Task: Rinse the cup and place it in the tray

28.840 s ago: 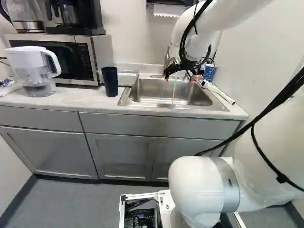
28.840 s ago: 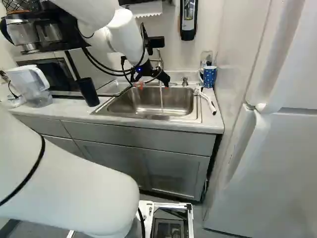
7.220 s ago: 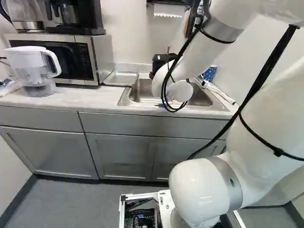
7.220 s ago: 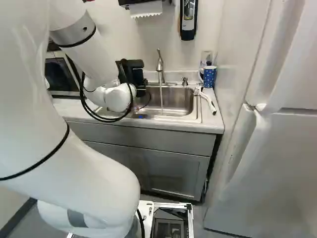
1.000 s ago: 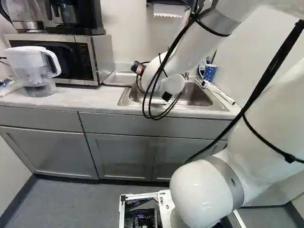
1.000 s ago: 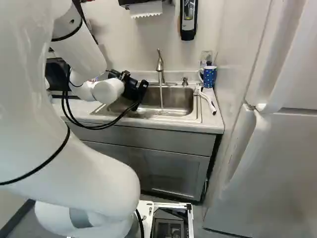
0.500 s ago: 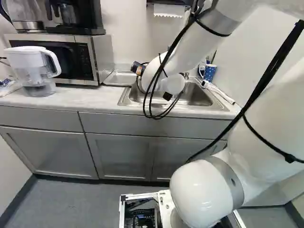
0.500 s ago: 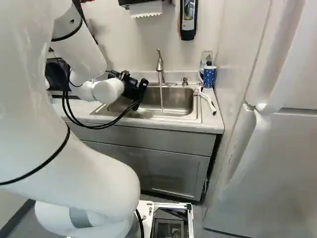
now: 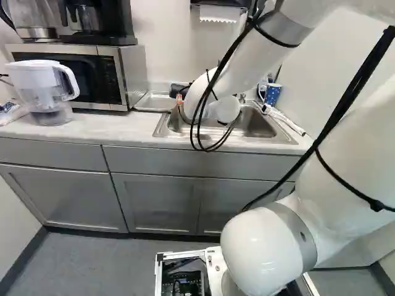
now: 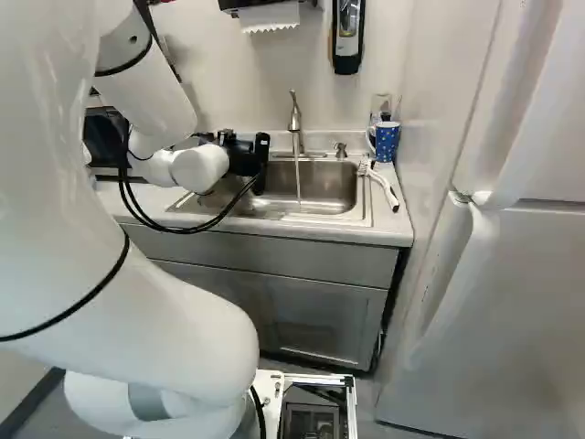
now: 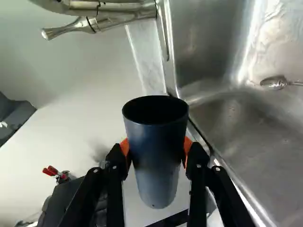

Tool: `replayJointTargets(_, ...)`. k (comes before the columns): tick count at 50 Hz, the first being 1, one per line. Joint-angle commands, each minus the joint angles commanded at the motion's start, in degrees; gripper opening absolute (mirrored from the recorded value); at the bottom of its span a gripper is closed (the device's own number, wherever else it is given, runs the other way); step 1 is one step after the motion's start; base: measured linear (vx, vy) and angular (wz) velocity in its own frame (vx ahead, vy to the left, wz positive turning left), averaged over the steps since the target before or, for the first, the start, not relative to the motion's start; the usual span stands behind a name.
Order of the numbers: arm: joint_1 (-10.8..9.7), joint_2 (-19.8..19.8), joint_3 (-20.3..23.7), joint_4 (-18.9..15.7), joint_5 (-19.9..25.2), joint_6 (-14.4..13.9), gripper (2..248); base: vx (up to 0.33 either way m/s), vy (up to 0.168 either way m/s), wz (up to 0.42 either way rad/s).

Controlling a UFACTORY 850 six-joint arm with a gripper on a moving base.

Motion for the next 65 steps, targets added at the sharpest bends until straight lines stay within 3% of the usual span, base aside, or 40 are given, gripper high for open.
replayJointTargets(65,0.00,0.00,0.00,0.00,0.00,-39.14,124,0.000,0.000,0.000)
